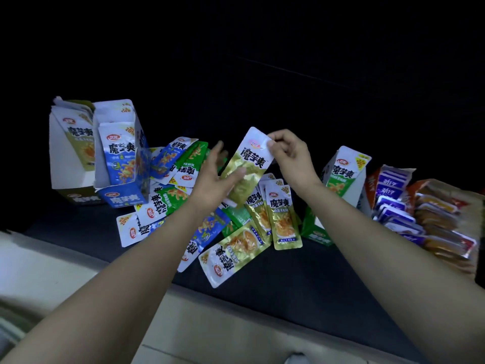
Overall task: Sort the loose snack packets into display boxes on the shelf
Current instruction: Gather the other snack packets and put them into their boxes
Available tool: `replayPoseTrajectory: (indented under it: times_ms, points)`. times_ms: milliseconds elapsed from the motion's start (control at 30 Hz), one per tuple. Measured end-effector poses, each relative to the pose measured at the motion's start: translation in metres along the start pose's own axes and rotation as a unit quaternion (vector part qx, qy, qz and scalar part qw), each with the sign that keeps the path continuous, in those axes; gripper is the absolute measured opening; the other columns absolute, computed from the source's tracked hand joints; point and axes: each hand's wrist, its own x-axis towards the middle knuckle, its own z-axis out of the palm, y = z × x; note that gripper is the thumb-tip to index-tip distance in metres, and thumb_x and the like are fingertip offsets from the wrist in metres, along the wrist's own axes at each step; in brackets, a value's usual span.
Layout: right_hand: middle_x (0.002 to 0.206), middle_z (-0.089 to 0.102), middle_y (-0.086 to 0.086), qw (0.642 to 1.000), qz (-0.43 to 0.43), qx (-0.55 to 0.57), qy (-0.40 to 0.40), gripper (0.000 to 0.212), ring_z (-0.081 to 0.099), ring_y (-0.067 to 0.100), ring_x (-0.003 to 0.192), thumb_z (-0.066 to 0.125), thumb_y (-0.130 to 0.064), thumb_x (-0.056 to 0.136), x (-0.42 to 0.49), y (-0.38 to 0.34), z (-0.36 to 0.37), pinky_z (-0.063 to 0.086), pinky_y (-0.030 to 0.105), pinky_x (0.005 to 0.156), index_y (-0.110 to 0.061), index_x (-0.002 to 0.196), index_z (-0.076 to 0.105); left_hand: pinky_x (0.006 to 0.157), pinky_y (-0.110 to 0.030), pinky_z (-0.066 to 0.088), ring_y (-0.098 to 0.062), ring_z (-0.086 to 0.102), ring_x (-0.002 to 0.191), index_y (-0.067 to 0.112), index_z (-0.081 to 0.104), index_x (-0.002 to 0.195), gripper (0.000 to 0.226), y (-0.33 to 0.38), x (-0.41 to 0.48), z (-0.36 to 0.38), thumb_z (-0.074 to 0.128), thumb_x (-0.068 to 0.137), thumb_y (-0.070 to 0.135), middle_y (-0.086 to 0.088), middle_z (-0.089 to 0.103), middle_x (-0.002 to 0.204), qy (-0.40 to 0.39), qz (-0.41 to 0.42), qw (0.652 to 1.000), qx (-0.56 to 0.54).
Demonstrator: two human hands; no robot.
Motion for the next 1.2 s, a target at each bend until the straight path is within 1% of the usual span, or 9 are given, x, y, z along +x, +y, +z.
replayPoseTrajectory:
  times_ms: [67,133,200,267,400,533,867,1067,1200]
  points:
    - [0.085,0.067,0.009,0.999,0.04,0.022,-0.019,0.01,0.067,0.02,0.08,0.05,-0.018,0.102,-0.003,-0.005,0.001,0.055,0.032,0.074,-0.012,0.105,0.058,0.089,-0.038,0.055,-0.014,0.058,0.113,0.014,0.056,0.128,0.054,-0.001,0.001,-0.003,0.072,0.085,0.042,-0.004,0.057,0.13,-0.032,-0.038,0.999,-0.016]
    - [0.09,0.067,0.013,0.993,0.115,0.011,-0.012,0.015,0.065,0.021,0.075,0.05,-0.022,0.102,-0.008,-0.002,0.003,0.055,0.035,0.072,-0.01,0.11,0.054,0.084,-0.038,0.051,-0.021,0.06,0.097,0.004,0.059,0.104,0.037,-0.004,-0.002,-0.006,0.07,0.088,0.036,-0.008,0.061,0.105,-0.029,-0.062,0.998,0.003]
    - [0.113,0.062,0.018,0.967,0.229,-0.106,-0.009,0.031,0.063,0.024,0.084,0.053,-0.028,0.1,-0.013,0.005,0.005,0.053,0.041,0.073,-0.009,0.122,0.045,0.078,-0.027,0.049,-0.022,0.059,0.104,0.009,0.059,0.115,0.024,-0.005,-0.007,-0.011,0.062,0.095,0.023,-0.002,0.061,0.109,-0.007,-0.085,0.996,0.023]
    - [0.137,0.043,0.018,0.885,0.344,-0.301,-0.083,0.069,0.053,0.031,0.115,0.064,-0.032,0.093,-0.026,0.015,0.01,0.048,0.041,0.083,-0.004,0.142,0.025,0.076,-0.025,0.045,-0.024,0.054,0.107,0.01,0.052,0.128,0.032,-0.007,-0.013,-0.018,0.058,0.098,0.018,0.0,0.058,0.106,0.022,-0.117,0.991,0.066]
    - [0.146,0.028,0.021,0.801,0.407,-0.417,-0.141,0.109,0.032,0.035,0.135,0.079,-0.043,0.077,-0.05,0.038,0.026,0.039,0.04,0.103,0.003,0.147,0.008,0.104,-0.037,0.038,-0.032,0.042,0.134,0.003,0.029,0.15,0.064,-0.017,-0.018,-0.026,0.059,0.097,0.022,-0.014,0.039,0.15,0.041,-0.177,0.978,0.1]
    - [0.138,0.038,0.019,0.814,0.388,-0.414,-0.123,0.106,0.041,0.031,0.129,0.082,-0.053,0.068,-0.05,0.046,0.018,0.043,0.037,0.1,0.002,0.138,0.024,0.105,-0.037,0.037,-0.032,0.043,0.133,0.006,0.028,0.151,0.063,-0.022,-0.021,-0.027,0.057,0.098,0.023,-0.014,0.038,0.151,0.027,-0.204,0.974,0.092]
    - [0.129,0.052,0.014,0.943,0.306,-0.134,0.004,0.076,0.053,0.031,0.117,0.081,-0.035,0.077,-0.047,0.04,0.002,0.05,0.041,0.092,-0.006,0.13,0.035,0.112,-0.04,0.031,-0.031,0.034,0.14,0.007,0.025,0.152,0.061,-0.025,-0.023,-0.026,0.053,0.1,0.022,-0.012,0.03,0.157,0.024,-0.216,0.97,0.111]
    - [0.152,0.02,0.017,0.892,0.327,-0.292,-0.108,0.093,0.023,0.034,0.14,0.071,-0.04,0.086,-0.053,0.042,0.03,0.04,0.036,0.099,-0.005,0.151,0.016,0.112,-0.039,0.03,-0.031,0.031,0.142,0.006,0.022,0.153,0.06,-0.025,-0.026,-0.026,0.05,0.102,0.022,-0.012,0.027,0.158,0.009,-0.228,0.965,0.132]
    - [0.146,0.025,0.02,0.912,0.307,-0.261,-0.077,0.091,0.041,0.037,0.127,0.078,-0.027,0.081,-0.055,0.042,0.039,0.043,0.036,0.088,-0.009,0.148,0.018,0.11,-0.041,0.032,-0.034,0.034,0.139,0.003,0.027,0.151,0.057,-0.024,-0.027,-0.025,0.05,0.102,0.02,-0.015,0.032,0.154,0.007,-0.236,0.963,0.134]
